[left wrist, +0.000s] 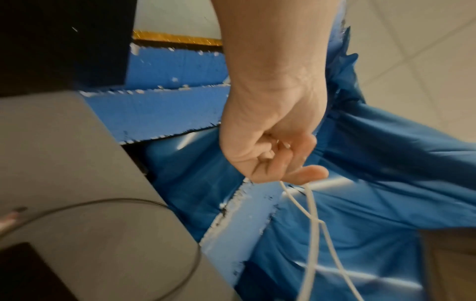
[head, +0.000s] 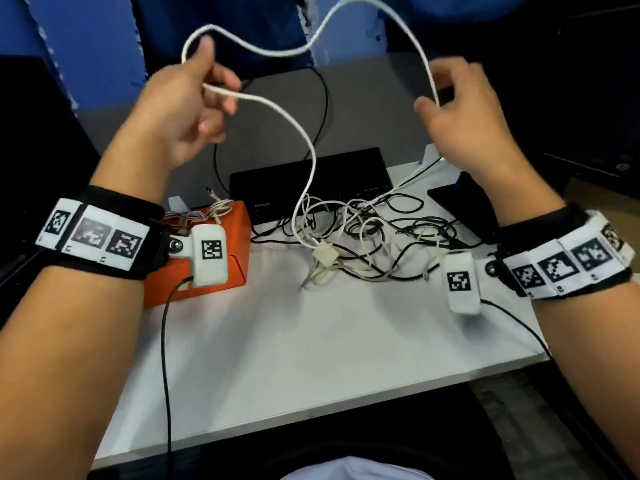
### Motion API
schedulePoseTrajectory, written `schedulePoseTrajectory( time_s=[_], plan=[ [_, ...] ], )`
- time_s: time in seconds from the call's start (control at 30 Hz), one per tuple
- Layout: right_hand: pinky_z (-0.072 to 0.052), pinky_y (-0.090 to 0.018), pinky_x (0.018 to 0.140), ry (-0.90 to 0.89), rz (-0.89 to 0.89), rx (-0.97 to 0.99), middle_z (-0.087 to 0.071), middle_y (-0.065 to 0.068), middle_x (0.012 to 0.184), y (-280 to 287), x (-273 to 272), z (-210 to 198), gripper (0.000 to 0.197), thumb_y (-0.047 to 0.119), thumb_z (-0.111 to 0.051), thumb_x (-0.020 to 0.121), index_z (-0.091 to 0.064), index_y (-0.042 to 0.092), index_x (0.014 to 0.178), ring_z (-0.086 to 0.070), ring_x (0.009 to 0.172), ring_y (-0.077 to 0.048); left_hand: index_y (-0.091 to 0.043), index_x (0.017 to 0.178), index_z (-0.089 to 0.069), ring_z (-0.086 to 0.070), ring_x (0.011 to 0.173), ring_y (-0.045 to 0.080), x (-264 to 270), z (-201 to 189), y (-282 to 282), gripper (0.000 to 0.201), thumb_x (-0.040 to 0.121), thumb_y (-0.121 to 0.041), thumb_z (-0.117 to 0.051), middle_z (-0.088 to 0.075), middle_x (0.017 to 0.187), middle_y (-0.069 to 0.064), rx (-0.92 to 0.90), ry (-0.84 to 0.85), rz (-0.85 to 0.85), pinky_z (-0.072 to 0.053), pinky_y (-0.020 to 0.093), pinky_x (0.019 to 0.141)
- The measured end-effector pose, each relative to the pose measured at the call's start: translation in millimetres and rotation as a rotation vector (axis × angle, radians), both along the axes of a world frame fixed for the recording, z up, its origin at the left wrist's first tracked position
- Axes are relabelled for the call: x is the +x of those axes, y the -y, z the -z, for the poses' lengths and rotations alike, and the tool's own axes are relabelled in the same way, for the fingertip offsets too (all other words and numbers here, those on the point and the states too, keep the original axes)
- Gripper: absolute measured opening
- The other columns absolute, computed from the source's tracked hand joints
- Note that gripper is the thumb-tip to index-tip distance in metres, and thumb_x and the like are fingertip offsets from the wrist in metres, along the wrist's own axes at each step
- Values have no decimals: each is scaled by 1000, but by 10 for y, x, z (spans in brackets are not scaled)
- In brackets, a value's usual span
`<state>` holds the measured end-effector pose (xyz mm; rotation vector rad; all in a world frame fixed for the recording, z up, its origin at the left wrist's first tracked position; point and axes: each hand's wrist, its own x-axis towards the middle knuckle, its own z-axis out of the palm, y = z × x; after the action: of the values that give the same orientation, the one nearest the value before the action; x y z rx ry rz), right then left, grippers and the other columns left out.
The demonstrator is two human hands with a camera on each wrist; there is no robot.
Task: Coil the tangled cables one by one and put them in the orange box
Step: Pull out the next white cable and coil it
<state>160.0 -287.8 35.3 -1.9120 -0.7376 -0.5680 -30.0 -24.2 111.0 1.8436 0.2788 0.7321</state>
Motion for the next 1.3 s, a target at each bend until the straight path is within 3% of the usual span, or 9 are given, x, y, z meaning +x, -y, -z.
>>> schedulePoseTrajectory(
  time_s=[0.13,0.23,0.3,0.47,0.63,0.73,0.97,1.1,1.3],
  plan=[
    [-42,-24,97,335,-43,32,-51,-14,133,-144,-657,-68,63,48,-53,99,-44,12,151,-51,108,-12,-19,82,-62,-47,48,13,89,-150,451,47,110,-47,-35,-62,65,-1,136,33,176,-40,23,48],
    [-45,-33,86,100,-170,-244,-65,3,113,-253,-878,-37,68,67,-51,96,-45,26,149,-58,100,-16,-19,92,-57,-56,57,12,123,-236,746,36,111,-33,-30,-64,71,-6,274,77,301,-46,23,57],
    [-41,-23,74,-48,-323,-344,-63,23,89,-333,-858,76,41,59,-55,100,-63,29,125,-56,81,1,-18,98,-55,-59,64,9,134,-277,879,32,110,-26,-26,-65,73,-9,327,119,373,-47,23,62],
    [-28,-24,40,-368,-655,-20,-54,2,53,-432,-715,159,32,23,-47,110,-62,12,83,-38,37,-12,-5,121,-53,-64,77,16,120,-157,1027,32,111,-28,-32,-71,101,1,330,190,480,-50,28,67],
    [-43,-27,51,-439,-673,46,-70,0,77,-355,-645,50,19,23,-49,107,-62,17,94,-60,56,-18,-23,127,-59,-64,82,14,265,342,844,32,99,-37,-61,-70,100,-5,333,63,322,-51,33,69],
    [-49,-31,63,-306,-515,-100,-72,4,82,-386,-516,137,14,26,-56,103,-66,21,95,-64,63,-15,-24,128,-59,-68,89,11,354,687,700,42,95,-50,-66,-69,110,-8,414,-283,157,-58,37,76],
    [-58,-44,81,-286,-428,-361,-77,0,80,-436,-323,345,33,43,-57,103,-71,15,94,-71,68,-22,-23,115,-66,-62,81,9,356,1384,1036,46,89,-61,-67,-64,88,-16,973,-911,550,-48,27,70],
    [-52,-36,72,-271,-394,-439,-78,-2,84,-437,-284,413,35,45,-55,104,-70,14,96,-69,65,-14,-26,104,-65,-58,84,17,441,1583,1054,31,90,-53,-69,-63,88,-9,1213,-879,463,-47,33,70],
    [-59,-46,87,-237,-510,-481,-78,0,86,-416,-376,390,44,56,-50,103,-68,17,96,-75,77,-24,-32,98,-73,-67,88,26,531,1057,578,18,91,-47,-68,-66,81,-5,953,-424,-161,-52,35,73]
  ],
)
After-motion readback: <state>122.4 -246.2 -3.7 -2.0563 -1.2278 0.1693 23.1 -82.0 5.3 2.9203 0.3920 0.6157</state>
